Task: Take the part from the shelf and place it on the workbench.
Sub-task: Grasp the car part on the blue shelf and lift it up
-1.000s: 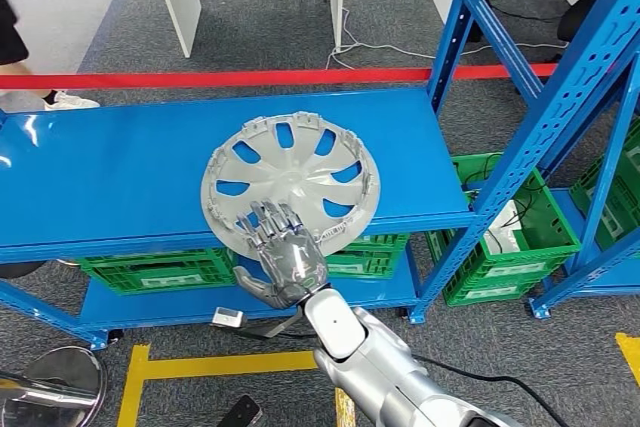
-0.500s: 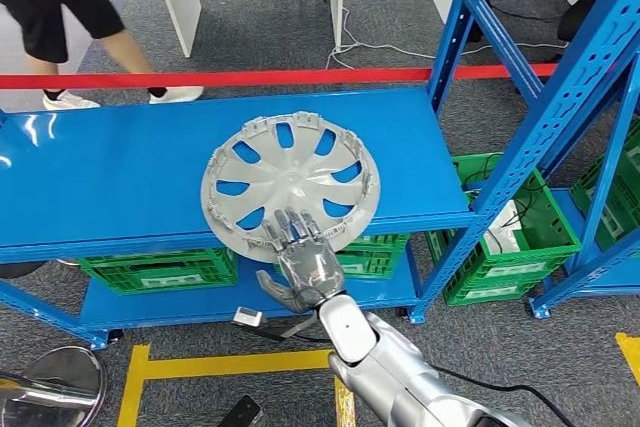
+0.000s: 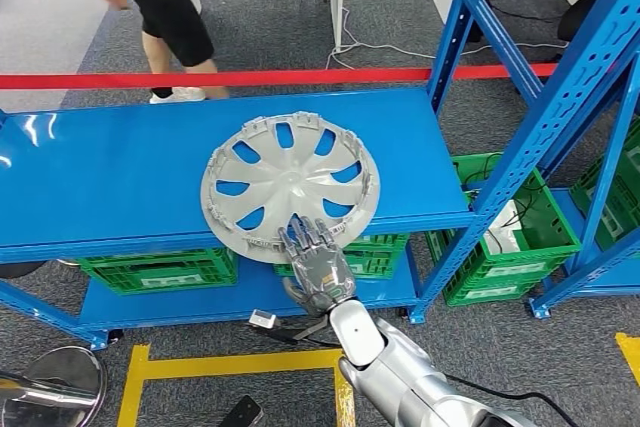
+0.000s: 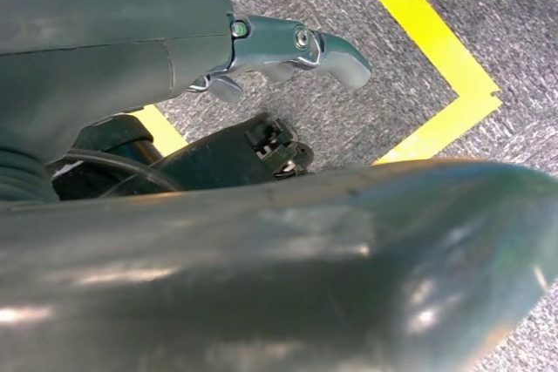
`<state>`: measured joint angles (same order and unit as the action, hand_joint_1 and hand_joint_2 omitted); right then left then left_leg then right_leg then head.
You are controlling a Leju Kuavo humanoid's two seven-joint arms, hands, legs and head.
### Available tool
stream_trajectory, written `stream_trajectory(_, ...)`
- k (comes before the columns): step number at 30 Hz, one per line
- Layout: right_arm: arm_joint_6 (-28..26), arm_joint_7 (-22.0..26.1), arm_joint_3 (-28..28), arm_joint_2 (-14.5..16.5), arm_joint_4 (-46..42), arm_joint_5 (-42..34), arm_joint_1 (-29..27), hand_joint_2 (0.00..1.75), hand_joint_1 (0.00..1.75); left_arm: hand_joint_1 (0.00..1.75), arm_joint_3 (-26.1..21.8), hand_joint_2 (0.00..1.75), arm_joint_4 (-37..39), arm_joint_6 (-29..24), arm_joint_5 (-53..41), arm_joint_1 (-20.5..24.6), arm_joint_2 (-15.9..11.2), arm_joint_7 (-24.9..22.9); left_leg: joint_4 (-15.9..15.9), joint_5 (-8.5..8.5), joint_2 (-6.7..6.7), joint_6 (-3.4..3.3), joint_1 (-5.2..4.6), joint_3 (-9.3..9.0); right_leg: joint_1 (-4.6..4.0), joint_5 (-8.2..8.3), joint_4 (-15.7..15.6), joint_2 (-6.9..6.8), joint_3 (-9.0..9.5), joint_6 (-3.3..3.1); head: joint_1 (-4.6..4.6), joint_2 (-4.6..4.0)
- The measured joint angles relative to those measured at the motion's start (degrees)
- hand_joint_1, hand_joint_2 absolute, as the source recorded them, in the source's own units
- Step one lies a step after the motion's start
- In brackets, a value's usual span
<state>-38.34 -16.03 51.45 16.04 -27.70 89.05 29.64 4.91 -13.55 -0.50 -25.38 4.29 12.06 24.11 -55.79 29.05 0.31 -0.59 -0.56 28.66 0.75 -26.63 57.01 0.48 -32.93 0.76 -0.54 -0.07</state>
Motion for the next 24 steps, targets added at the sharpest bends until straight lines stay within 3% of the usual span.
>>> stream_trajectory(24,-0.6,-0.7,-0.9,0.7,0.3,0.0,0.9,1.75,0.00,0.00,0.3,0.00,0.0,-0.4,0.7,0.0,0.0,0.0,0.0,0.00,0.00,0.00,0.00,0.00,0.00,0.00,0.0,-0.01,0.01,0.00,0.00,0.00)
